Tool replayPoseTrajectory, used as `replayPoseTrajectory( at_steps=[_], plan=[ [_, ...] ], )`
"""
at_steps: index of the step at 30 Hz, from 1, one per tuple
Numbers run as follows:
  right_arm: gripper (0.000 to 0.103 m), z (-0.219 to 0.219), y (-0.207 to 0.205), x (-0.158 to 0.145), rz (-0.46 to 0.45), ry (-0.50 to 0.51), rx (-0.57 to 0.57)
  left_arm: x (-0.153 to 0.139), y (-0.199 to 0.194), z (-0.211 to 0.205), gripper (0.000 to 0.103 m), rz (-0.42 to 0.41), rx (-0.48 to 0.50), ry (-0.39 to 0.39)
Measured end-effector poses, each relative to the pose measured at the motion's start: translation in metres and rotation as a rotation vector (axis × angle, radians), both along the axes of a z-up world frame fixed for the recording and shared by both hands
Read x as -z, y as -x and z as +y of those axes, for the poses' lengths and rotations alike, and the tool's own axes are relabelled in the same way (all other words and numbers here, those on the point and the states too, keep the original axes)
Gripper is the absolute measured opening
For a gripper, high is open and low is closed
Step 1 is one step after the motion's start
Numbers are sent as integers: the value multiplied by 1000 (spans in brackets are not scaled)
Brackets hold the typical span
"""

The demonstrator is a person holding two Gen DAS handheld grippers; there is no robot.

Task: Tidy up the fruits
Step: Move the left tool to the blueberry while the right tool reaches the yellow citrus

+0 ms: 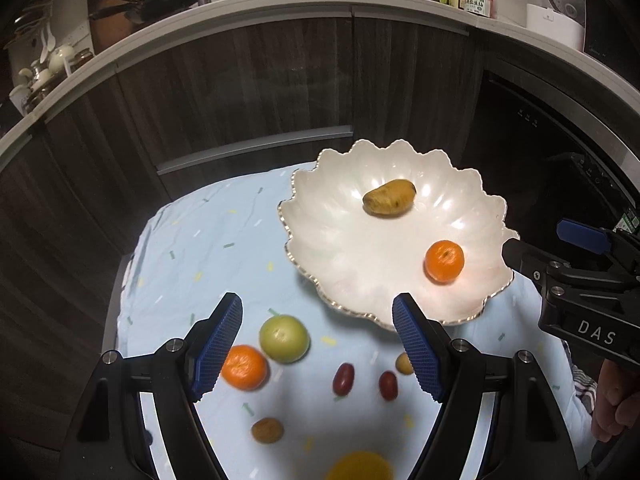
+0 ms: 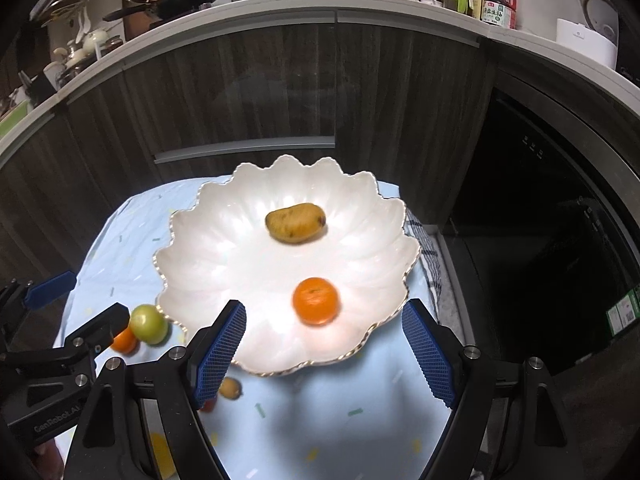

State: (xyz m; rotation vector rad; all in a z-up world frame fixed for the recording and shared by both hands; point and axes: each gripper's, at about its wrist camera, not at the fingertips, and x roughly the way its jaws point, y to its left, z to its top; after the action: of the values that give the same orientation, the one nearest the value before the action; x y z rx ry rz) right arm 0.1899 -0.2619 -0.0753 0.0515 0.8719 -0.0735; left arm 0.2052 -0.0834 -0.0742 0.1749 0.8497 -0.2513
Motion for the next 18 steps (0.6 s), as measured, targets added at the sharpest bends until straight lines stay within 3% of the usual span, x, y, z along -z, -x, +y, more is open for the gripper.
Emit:
replayPoseTrajectory(
  at_steps=[18],
  plan=[
    [87, 68, 34, -1, -4, -44, -16, -1, 43, 76, 82, -43, -75, -23]
  ],
)
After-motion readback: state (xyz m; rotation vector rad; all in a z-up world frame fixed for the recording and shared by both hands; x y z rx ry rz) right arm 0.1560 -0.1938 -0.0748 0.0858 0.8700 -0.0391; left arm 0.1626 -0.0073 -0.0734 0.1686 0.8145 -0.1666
